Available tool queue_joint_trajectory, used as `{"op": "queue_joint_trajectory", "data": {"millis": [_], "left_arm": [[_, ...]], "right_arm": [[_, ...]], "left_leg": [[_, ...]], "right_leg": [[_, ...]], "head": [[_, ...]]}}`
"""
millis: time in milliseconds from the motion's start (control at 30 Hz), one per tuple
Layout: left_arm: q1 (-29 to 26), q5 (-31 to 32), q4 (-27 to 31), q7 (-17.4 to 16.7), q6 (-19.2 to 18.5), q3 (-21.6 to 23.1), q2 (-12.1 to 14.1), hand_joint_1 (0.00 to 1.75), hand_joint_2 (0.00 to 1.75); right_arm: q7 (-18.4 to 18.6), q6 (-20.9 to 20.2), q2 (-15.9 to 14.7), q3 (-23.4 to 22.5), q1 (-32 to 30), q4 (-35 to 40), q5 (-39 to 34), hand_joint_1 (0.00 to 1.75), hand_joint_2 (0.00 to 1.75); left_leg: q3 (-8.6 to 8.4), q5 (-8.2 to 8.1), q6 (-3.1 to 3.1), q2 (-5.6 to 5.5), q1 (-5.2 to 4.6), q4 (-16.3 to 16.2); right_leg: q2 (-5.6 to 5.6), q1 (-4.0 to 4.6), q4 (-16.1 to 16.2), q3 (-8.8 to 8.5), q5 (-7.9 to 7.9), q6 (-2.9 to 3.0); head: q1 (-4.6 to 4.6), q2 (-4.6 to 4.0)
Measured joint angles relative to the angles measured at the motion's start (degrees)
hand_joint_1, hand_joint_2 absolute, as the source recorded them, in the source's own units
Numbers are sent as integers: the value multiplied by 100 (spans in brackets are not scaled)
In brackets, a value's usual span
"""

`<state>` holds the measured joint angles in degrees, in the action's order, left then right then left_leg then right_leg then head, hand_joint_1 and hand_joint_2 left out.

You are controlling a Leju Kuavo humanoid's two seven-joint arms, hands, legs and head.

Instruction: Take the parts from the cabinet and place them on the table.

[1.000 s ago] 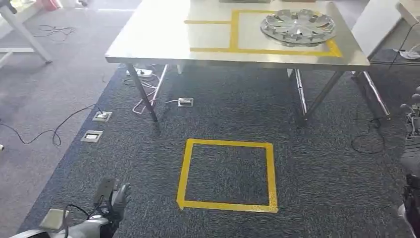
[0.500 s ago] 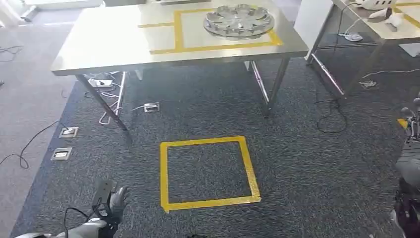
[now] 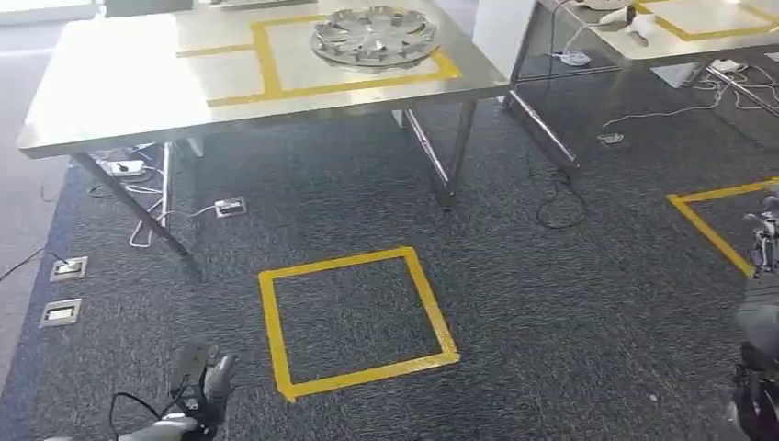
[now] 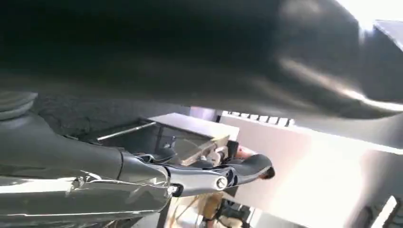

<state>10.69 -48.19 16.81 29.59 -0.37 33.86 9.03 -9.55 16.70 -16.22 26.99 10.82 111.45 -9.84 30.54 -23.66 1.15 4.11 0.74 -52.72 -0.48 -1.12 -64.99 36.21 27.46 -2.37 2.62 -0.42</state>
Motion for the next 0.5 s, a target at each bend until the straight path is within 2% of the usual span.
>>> {"op": "queue_joint_trajectory", "data": {"millis": [33,67,100,133,200,233,267,300,333,367,400,433,467,500], "left_arm": [[6,11,0,-2,0,0,-13,0,0],[12,24,0,-2,0,0,-11,0,0],[13,33,0,-4,0,0,-18,0,0],[24,39,2,-7,2,2,-13,0,0],[55,48,11,-13,4,2,-31,0,0],[66,50,18,-13,4,2,-37,0,0],[77,61,20,-13,4,2,-37,0,0],[76,63,26,-11,2,2,-39,0,0],[73,68,26,-11,2,2,-42,0,0],[55,77,26,-11,2,2,-39,0,0],[33,85,26,-9,2,2,-37,0,0],[17,94,26,-4,-11,2,-37,0,0],[7,103,26,4,-13,2,-37,0,0],[8,120,26,9,-24,2,-37,0,0]], "right_arm": [[-72,15,0,13,17,2,-57,0,0],[-133,52,2,39,52,-4,-81,0,0],[-190,88,7,81,112,-22,-76,0,0],[-256,153,18,125,151,-37,-65,0,0],[-321,208,24,175,173,-85,-50,0,0],[-332,216,24,192,194,-103,-43,0,0],[-343,221,33,221,219,-112,-39,0,0],[-347,232,33,243,255,-125,-39,0,0],[-349,232,37,264,271,-140,-39,0,0],[-349,232,39,282,272,-155,-41,0,0],[-349,229,42,295,264,-171,-65,0,0],[-349,223,42,306,254,-188,-83,0,0],[-347,210,42,313,246,-201,-105,0,0],[-349,188,42,319,234,-212,-138,0,0]], "left_leg": [[-8,-20,-29,54,5,-24],[-13,-44,-67,94,-14,-49],[14,-60,-98,149,-60,-92],[14,-43,-121,176,-67,-88],[2,-34,-163,305,-58,-83],[12,-76,-214,261,-36,-103],[52,-203,-256,-29,-12,-237],[220,-454,-269,-266,-10,-609],[442,-712,-276,-349,-11,-1091],[690,-938,-277,-376,-12,-1620],[893,-1062,-270,-377,-13,-2022],[952,-1017,-250,-378,-16,-2116],[869,-850,-220,-384,-21,-1928],[632,-568,-176,-417,-28,-1454]], "right_leg": [[-111,-2,582,-327,-234,2],[-393,23,1003,-519,-199,7],[-336,61,1045,-587,-217,98],[-258,53,1028,-551,-229,142],[-135,75,1014,-509,-245,211],[-80,47,1049,-520,-276,263],[-46,36,1051,-511,-299,296],[10,29,1051,-484,-319,327],[61,32,1050,-460,-333,348],[126,44,1049,-437,-346,365],[202,57,1047,-416,-358,377],[283,63,1047,-406,-371,375],[363,67,1047,-400,-383,373],[451,75,1047,-401,-396,363]], "head": [[-4,0],[-11,0],[-31,0],[7,0],[17,0],[22,0],[37,0],[41,0],[59,0],[72,0],[72,0],[70,0],[72,0],[81,0]]}}
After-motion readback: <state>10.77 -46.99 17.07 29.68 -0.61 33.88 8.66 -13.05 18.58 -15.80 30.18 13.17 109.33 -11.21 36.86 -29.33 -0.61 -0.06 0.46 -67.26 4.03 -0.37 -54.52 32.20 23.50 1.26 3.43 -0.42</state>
